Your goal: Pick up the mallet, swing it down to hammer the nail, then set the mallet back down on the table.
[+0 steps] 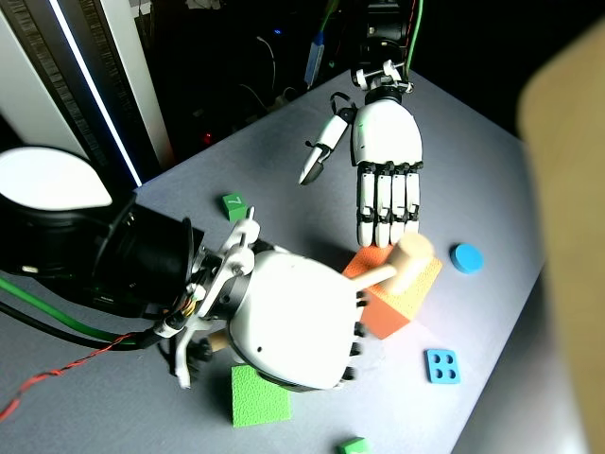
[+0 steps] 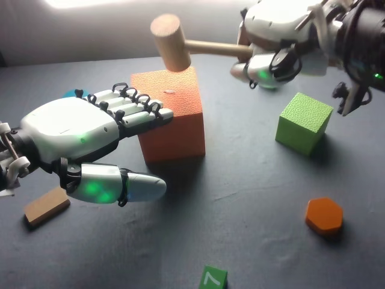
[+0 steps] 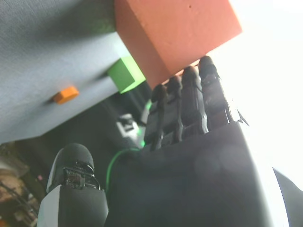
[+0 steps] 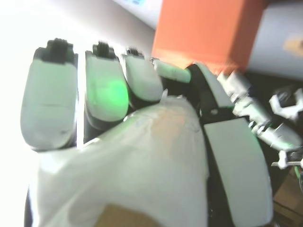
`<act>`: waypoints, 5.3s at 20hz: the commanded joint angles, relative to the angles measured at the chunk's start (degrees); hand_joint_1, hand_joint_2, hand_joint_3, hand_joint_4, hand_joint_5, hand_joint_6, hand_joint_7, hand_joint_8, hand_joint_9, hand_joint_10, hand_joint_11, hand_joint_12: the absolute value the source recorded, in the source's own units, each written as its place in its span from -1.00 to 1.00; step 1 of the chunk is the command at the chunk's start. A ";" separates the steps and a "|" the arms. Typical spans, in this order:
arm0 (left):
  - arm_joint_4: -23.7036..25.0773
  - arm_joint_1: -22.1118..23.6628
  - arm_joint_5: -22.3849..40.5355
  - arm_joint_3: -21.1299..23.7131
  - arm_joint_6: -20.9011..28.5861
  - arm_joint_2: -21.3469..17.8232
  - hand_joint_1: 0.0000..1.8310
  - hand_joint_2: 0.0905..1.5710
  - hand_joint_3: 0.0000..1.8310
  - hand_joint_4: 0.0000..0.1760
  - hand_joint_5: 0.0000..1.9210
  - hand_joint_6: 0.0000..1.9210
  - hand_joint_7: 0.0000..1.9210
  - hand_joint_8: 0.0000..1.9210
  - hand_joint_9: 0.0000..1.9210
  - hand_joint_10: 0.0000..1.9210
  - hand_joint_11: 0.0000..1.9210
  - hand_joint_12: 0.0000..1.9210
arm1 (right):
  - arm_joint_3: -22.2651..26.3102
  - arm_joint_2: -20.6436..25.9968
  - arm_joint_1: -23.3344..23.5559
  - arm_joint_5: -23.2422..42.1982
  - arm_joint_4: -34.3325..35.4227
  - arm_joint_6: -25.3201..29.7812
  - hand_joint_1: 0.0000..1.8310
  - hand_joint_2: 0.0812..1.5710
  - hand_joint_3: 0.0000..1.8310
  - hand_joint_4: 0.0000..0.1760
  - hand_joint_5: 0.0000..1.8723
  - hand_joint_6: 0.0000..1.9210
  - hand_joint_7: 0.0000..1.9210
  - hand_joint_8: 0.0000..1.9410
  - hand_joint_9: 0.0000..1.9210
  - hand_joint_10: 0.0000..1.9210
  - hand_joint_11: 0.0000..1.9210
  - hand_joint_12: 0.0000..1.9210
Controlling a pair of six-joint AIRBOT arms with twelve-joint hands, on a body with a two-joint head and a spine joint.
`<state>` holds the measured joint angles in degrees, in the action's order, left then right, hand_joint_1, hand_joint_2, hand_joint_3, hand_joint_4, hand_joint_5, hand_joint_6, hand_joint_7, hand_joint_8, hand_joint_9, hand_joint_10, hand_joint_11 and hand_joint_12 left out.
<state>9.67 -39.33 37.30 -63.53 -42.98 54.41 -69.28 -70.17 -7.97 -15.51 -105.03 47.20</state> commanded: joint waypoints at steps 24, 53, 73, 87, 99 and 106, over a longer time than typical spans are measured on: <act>-0.41 4.66 2.44 -0.40 1.18 -3.16 -1.00 0.40 -1.00 -1.00 -0.86 -0.99 -0.85 -0.99 -0.86 -0.99 -0.95 -0.82 | 11.93 7.91 -10.84 8.88 -1.50 -18.11 -0.38 0.87 -1.00 -1.00 0.13 1.00 0.50 1.00 0.61 1.00 0.69 1.00; 18.19 15.19 -0.86 2.83 15.86 -9.37 -1.00 0.38 -1.00 -1.00 -0.88 -1.00 -0.87 -1.00 -0.87 -1.00 -0.98 -0.80 | 5.03 -3.87 -14.08 3.34 -28.78 0.96 0.17 0.38 -1.00 -1.00 -0.35 -0.87 -0.40 -0.66 -0.39 -0.58 -0.68 0.00; 18.19 15.29 -1.37 3.73 15.87 -9.59 -1.00 0.44 -1.00 -1.00 -0.58 -0.98 -0.49 -0.98 -0.55 -0.97 -0.80 -0.66 | 22.29 21.61 -4.47 2.88 -28.64 27.19 -0.15 0.35 -1.00 -1.00 -0.49 -0.96 -0.47 -0.97 -0.43 -0.96 -0.82 -0.10; 18.17 16.36 -5.90 4.24 15.02 -9.53 -0.94 0.54 -1.00 0.84 0.35 0.93 0.47 1.00 0.52 1.00 0.43 1.00 | 27.17 26.36 -6.99 1.37 -28.63 28.18 -0.60 0.40 -1.00 -0.99 0.25 1.00 0.31 1.00 0.33 1.00 0.35 1.00; 10.85 17.04 -7.24 6.58 6.91 -8.87 0.29 0.77 -1.00 0.99 0.64 1.00 0.69 1.00 0.73 1.00 0.73 1.00 | 27.17 26.43 -7.39 0.39 -28.64 25.28 -0.12 0.83 -0.99 -1.00 0.49 1.00 0.60 1.00 0.65 1.00 0.66 1.00; 10.85 17.28 -7.24 6.86 7.99 -8.88 0.12 0.83 -0.99 0.83 0.54 1.00 0.64 1.00 0.69 1.00 0.68 1.00 | 27.17 26.37 -7.99 -0.86 -31.33 23.11 -0.11 0.81 -1.00 -1.00 0.50 1.00 0.60 1.00 0.65 1.00 0.66 1.00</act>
